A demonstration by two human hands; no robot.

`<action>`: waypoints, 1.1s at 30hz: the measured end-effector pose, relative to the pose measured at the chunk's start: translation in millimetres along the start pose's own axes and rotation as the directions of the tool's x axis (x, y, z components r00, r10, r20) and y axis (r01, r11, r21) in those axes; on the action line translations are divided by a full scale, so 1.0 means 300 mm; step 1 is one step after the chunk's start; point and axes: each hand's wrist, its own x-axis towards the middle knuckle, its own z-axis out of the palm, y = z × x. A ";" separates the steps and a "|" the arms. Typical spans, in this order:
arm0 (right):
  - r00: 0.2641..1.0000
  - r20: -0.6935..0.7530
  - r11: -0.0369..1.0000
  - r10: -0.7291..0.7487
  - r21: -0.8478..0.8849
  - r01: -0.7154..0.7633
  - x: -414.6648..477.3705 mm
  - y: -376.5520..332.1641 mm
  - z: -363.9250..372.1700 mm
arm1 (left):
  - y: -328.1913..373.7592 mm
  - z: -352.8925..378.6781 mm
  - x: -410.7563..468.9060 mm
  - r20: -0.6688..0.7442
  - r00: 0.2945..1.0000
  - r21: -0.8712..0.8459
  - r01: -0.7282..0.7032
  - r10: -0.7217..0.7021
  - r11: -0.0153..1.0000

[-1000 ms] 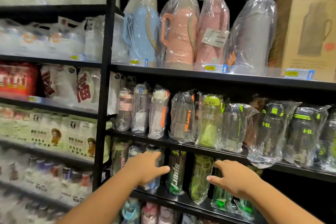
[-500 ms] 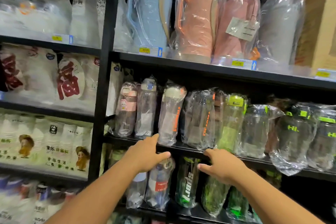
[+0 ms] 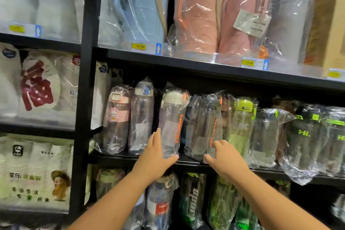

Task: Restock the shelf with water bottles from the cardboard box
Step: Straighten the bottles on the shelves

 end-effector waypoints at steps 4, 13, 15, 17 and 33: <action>0.998 -0.055 0.996 0.015 0.083 -0.010 0.034 0.010 0.034 | 0.032 0.033 0.051 -0.054 0.998 -0.117 0.026 -0.032 0.993; 0.948 -0.317 0.922 0.019 0.372 0.106 0.049 0.033 0.130 | 0.075 0.121 0.105 -0.209 0.974 -0.153 0.052 -0.084 0.987; 0.950 -0.310 0.892 0.016 0.434 0.127 0.055 0.029 0.146 | 0.087 0.140 0.114 -0.257 0.961 -0.182 0.054 -0.101 0.982; 0.940 -0.341 0.866 -0.015 0.466 0.182 0.057 0.021 0.165 | 0.094 0.159 0.123 -0.297 0.948 -0.193 0.058 -0.114 0.980; 0.920 -0.393 0.829 0.011 0.517 0.211 0.100 -0.010 0.212 | -0.007 0.187 0.246 -0.366 0.896 -0.273 0.157 -0.254 0.949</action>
